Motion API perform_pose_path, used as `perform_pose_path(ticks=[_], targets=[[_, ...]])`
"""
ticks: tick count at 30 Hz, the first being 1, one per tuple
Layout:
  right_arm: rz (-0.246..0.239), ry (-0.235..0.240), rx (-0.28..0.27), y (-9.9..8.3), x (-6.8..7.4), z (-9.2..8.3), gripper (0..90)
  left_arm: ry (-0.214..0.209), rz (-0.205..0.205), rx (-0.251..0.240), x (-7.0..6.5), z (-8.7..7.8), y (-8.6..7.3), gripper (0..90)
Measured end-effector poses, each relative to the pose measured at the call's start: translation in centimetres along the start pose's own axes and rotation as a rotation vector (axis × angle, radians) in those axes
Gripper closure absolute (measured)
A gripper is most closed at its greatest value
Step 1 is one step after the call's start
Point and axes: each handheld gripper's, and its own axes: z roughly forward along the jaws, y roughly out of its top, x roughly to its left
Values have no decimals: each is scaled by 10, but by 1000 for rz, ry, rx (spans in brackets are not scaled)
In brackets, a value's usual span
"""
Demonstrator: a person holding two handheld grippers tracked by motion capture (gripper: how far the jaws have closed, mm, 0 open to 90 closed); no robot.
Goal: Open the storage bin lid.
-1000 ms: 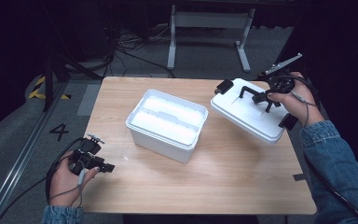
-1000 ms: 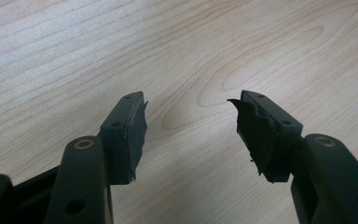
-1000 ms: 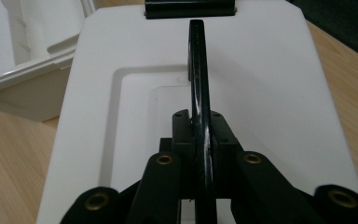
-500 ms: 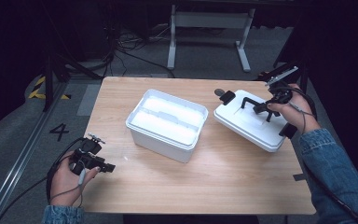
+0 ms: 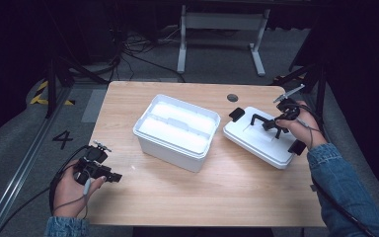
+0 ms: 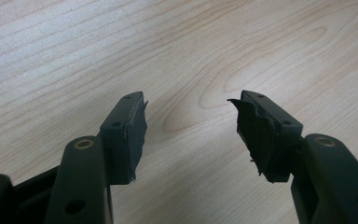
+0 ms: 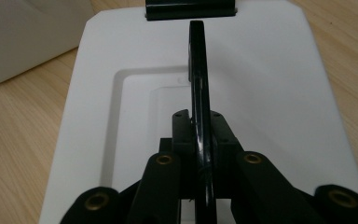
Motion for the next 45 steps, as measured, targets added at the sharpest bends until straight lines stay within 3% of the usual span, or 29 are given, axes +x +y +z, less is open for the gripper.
perform_pose_path(ticks=[13,24,29,38,42,45], targets=[[22,30,-4,-14,-6,30,838,-1,2,-2,-1,2,2,430],[54,61,10,-27,-11,44,835,-2,10,9,-1,4,4,430],[89,79,-11,-31,-15,44,826,-2,7,7,-1,4,4,430],[117,54,-33,-33,-21,42,662,1,20,9,-1,5,7,429],[129,38,-75,-34,-22,36,552,-3,22,6,-2,5,11,429],[126,45,-97,-34,-20,31,525,-10,30,11,-2,7,14,429]])
